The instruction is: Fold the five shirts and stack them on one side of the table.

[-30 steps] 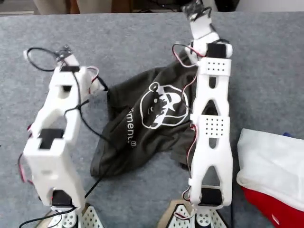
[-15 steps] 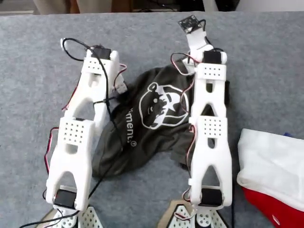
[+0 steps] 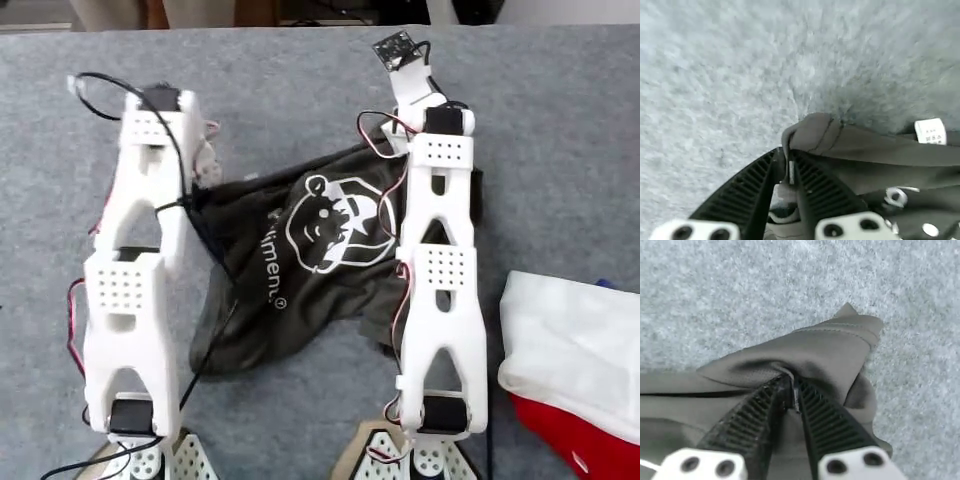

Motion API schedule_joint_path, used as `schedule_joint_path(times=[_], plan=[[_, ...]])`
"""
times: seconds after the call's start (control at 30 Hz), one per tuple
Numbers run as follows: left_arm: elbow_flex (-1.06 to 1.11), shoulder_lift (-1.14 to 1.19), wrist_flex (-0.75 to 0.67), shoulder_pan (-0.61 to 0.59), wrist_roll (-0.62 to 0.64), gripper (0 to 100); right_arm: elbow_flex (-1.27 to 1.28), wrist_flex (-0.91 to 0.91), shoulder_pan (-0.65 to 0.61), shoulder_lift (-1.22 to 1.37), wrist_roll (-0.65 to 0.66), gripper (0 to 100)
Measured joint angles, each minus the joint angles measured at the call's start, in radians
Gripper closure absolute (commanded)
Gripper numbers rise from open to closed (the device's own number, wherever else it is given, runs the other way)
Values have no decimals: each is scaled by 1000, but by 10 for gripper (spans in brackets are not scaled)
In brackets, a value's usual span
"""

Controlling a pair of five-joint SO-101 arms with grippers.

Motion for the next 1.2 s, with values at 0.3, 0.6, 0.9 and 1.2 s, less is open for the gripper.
schedule_joint_path(times=[0.3,0.6,0.9,1.2], plan=[[-49,-15,-71,-49,-11,736,0,0,3,0,5,990],[-54,40,-164,-14,64,736,0,0,3,0,5,990],[14,43,-9,129,-29,974,0,-2,3,14,35,990],[318,74,-6,147,-160,982,0,-2,3,18,35,990]])
